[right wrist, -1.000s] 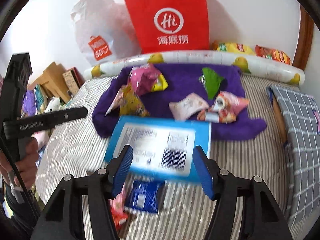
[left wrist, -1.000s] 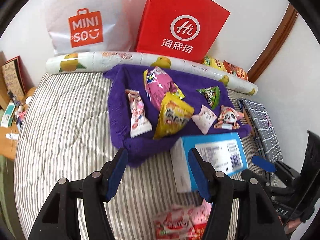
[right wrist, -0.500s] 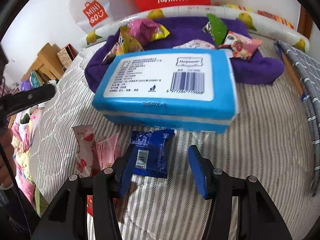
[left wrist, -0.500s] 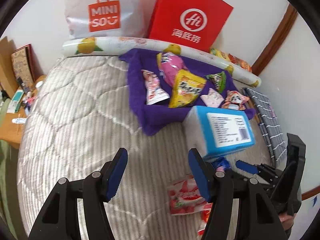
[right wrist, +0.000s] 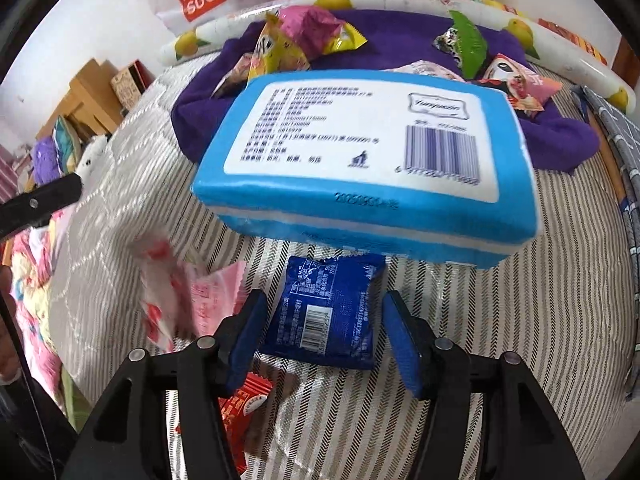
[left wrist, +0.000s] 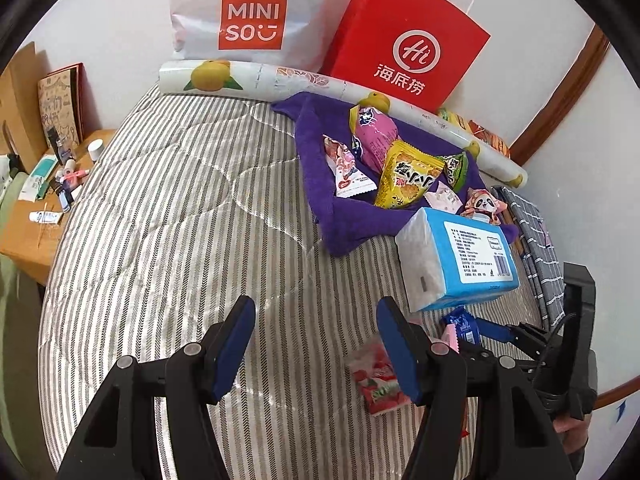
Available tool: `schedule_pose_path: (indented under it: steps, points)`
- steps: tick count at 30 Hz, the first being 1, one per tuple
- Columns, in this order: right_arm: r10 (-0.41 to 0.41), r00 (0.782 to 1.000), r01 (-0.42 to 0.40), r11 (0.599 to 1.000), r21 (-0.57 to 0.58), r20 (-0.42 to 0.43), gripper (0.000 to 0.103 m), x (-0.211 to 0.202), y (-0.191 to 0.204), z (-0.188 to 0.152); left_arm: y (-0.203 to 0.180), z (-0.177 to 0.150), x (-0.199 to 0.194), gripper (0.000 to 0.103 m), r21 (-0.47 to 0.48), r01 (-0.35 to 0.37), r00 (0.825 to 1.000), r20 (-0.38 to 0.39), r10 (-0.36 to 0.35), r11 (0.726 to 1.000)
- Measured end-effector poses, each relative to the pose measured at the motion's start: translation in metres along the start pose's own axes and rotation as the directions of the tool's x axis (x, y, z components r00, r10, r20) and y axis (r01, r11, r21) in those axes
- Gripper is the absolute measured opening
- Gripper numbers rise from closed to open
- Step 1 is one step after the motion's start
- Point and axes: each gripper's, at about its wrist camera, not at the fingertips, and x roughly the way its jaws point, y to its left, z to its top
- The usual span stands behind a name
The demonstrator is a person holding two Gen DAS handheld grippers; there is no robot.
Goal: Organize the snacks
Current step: 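Grasp the blue biscuit packet with the right tool while the left tool grasps the pink strawberry bag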
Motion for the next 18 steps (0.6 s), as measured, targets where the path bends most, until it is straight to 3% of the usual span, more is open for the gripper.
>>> schedule_pose_path:
  steps: [2, 3, 5, 9, 18]
  points:
    - [-0.027, 1.0, 0.027, 1.0, -0.017, 0.006, 0.059, 0.001, 0.004, -0.001, 0.0, -0.003, -0.001, 0.061, 0.009, 0.002, 1.0, 0.003, -0.002, 1.0]
    - [-0.053, 0.999, 0.053, 0.998, -0.025, 0.01, 0.051, 0.001, 0.006, -0.002, -0.001, -0.004, -0.002, 0.061, 0.013, 0.002, 1.0, 0.004, -0.002, 1.0]
    - [-0.092, 0.996, 0.093, 0.995, -0.043, 0.016, 0.05, 0.001, 0.009, -0.003, -0.003, -0.005, -0.001, 0.061, 0.02, -0.002, 1.0, 0.0, 0.002, 1.0]
    - [-0.093, 0.995, 0.094, 0.995, -0.026, 0.041, 0.05, -0.009, 0.005, -0.008, -0.012, -0.007, 0.001, 0.061, 0.048, -0.005, 1.0, -0.008, 0.005, 0.999]
    - [-0.169, 0.979, 0.165, 0.985, 0.049, 0.11, 0.05, -0.039, -0.034, -0.037, -0.029, -0.023, 0.023, 0.061, 0.059, 0.03, 0.997, -0.076, -0.026, 0.998]
